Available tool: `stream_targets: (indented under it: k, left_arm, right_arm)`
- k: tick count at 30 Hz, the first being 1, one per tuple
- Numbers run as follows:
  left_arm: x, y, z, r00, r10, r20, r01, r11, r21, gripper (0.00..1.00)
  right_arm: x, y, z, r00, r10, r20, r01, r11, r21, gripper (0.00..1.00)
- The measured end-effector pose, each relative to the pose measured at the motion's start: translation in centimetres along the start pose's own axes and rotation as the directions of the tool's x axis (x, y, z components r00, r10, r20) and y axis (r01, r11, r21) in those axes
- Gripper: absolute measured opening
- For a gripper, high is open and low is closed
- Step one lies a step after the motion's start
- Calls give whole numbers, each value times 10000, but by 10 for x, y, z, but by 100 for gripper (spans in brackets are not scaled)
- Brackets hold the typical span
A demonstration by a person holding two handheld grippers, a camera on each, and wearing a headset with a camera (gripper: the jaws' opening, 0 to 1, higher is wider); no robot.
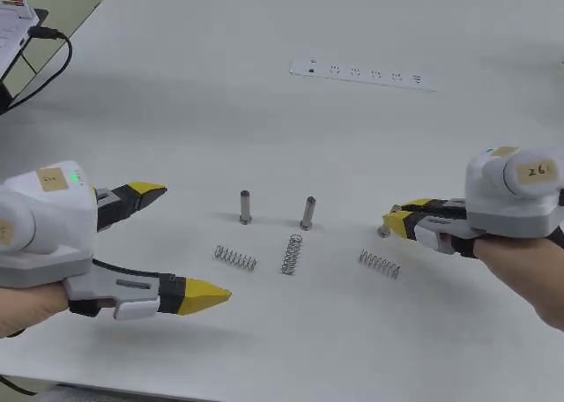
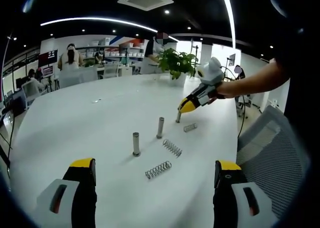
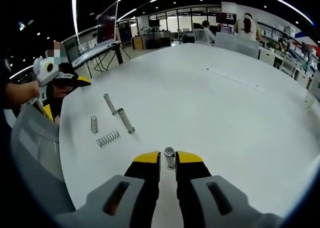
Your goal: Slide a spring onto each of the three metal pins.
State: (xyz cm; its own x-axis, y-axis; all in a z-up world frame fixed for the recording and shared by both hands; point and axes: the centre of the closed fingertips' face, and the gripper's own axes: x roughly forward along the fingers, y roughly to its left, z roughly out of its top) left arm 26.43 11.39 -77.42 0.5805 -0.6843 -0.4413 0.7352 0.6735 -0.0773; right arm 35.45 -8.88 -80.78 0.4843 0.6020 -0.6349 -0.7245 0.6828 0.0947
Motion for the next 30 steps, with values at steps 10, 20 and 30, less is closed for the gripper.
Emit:
stream_targets:
  k: [10, 20, 30]
  left_arm:
    - [-2, 1, 0, 10000, 15, 11, -15, 10000, -9, 96]
    - [-2, -1, -2, 10000, -13, 22, 13, 10000, -97, 97]
    - [-4, 0, -1, 10000, -32, 78, 33, 9998, -184, 98]
  right_arm:
    - [1, -1, 2, 9999, -74, 116, 74, 10000, -28, 21]
    - [1, 3, 1, 9999, 54, 132, -55, 9999, 122, 28]
    - [0, 6, 1, 9997, 117, 212, -121, 9998, 183, 42]
